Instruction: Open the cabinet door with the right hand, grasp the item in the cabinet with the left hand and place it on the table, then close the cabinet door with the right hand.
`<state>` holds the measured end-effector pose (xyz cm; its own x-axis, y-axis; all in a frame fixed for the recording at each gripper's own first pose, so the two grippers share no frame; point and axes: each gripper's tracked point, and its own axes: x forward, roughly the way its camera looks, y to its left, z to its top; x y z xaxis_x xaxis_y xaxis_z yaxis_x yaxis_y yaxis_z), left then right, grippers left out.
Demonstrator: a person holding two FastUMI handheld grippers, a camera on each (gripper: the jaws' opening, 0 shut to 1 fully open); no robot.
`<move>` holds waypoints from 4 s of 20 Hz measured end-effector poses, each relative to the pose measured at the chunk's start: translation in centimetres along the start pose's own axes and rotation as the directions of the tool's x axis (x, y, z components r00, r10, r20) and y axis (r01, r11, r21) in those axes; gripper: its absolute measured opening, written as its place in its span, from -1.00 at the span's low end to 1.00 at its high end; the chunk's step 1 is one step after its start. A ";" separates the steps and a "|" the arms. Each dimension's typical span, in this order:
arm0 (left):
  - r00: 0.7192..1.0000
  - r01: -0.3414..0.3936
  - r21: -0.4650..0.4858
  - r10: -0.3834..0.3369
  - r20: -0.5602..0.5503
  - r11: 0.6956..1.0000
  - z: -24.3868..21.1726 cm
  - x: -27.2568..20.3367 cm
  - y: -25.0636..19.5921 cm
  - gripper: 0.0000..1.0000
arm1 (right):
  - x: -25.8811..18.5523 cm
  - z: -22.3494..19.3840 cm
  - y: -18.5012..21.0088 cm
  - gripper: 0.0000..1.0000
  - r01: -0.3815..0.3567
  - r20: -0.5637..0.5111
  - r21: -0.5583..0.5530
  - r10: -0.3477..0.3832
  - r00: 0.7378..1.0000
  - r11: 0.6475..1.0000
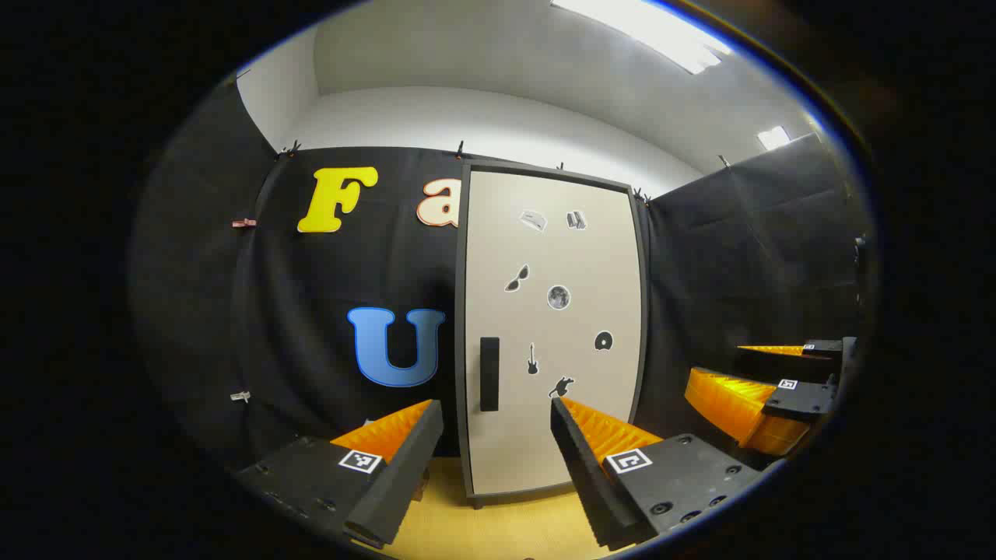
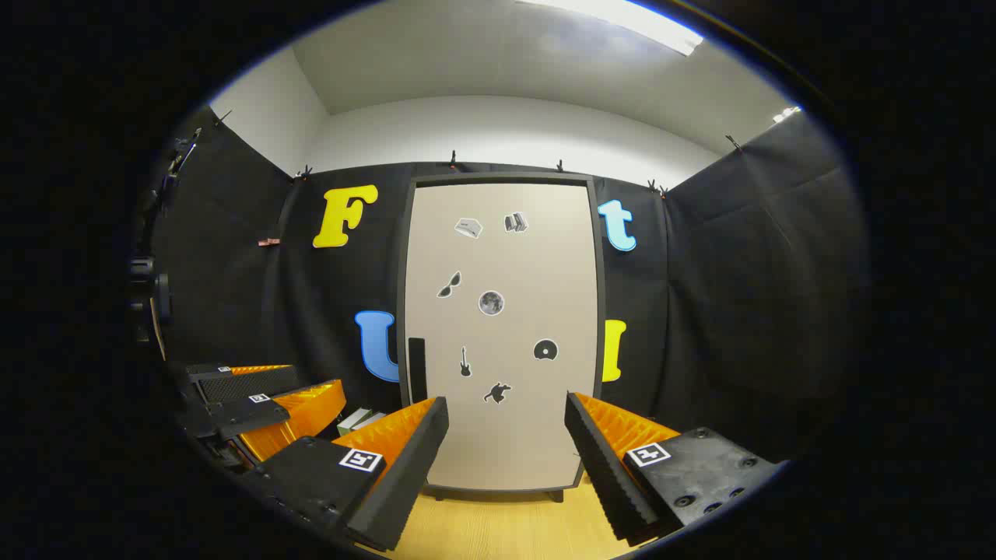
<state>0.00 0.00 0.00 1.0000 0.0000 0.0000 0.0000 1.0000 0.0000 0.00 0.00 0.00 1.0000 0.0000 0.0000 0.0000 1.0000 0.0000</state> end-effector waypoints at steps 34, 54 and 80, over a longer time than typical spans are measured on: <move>0.998 -0.044 -0.030 0.043 -0.035 0.999 -1.2 -1.4 5.0 0.78 | 1.4 -0.8 3.6 0.97 -0.019 -0.021 -0.003 0.019 1.000 1.000; 0.973 -0.225 -0.015 0.224 -0.058 0.974 -2.9 -3.0 16.5 0.78 | 12.9 -4.8 14.2 0.95 -0.126 -0.044 -0.028 0.124 0.991 0.992; 0.928 -0.368 -0.028 0.364 -0.084 0.930 -5.0 -3.8 23.6 0.80 | 26.2 -10.8 15.1 0.88 -0.002 -0.076 -0.019 0.000 0.997 1.000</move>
<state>-3.81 23.60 -4.97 0.9275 0.3642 -0.0837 -0.3676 0.9296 -0.0284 26.20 15.05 -10.76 0.9971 0.0002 -0.0755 -0.0017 0.9998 -0.0191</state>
